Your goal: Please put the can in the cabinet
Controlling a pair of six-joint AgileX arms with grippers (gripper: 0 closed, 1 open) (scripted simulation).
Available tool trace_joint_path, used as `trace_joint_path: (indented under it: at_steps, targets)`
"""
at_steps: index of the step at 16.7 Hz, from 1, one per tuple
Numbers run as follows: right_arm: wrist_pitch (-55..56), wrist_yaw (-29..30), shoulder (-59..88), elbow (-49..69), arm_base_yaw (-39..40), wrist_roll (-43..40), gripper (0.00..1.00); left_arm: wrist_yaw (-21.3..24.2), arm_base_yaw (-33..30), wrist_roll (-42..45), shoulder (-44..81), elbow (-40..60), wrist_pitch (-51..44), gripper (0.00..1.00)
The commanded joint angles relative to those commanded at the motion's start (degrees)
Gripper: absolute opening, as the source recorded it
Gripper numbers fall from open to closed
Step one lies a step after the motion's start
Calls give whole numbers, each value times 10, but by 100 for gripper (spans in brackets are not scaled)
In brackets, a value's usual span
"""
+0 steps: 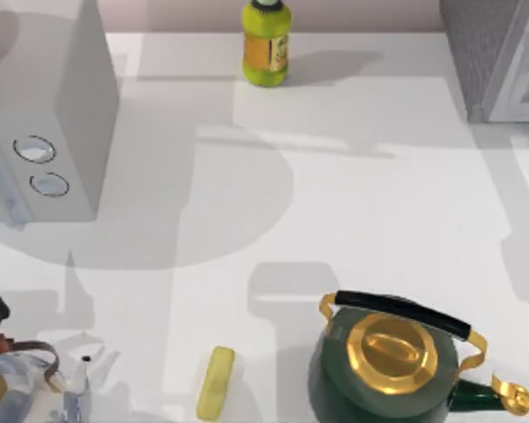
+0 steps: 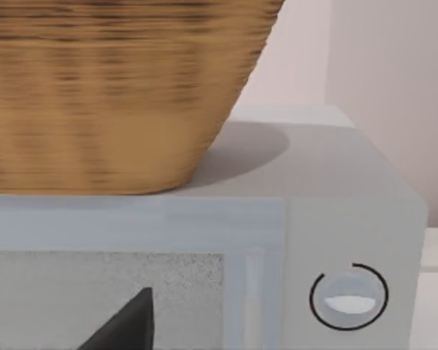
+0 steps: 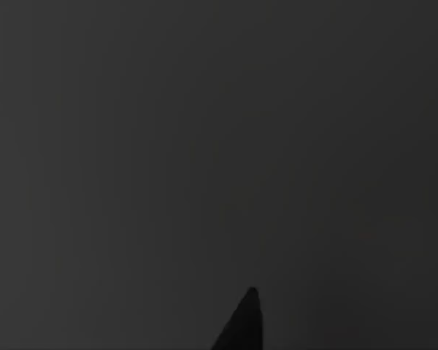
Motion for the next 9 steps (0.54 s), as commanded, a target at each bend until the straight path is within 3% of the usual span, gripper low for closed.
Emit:
trace_joint_path:
  at_steps: [3, 9]
  targets:
    - [0, 0, 0, 0, 0, 0, 98, 0, 0, 0, 0, 0, 0, 100]
    - [0, 0, 0, 0, 0, 0, 100, 0, 0, 0, 0, 0, 0, 100]
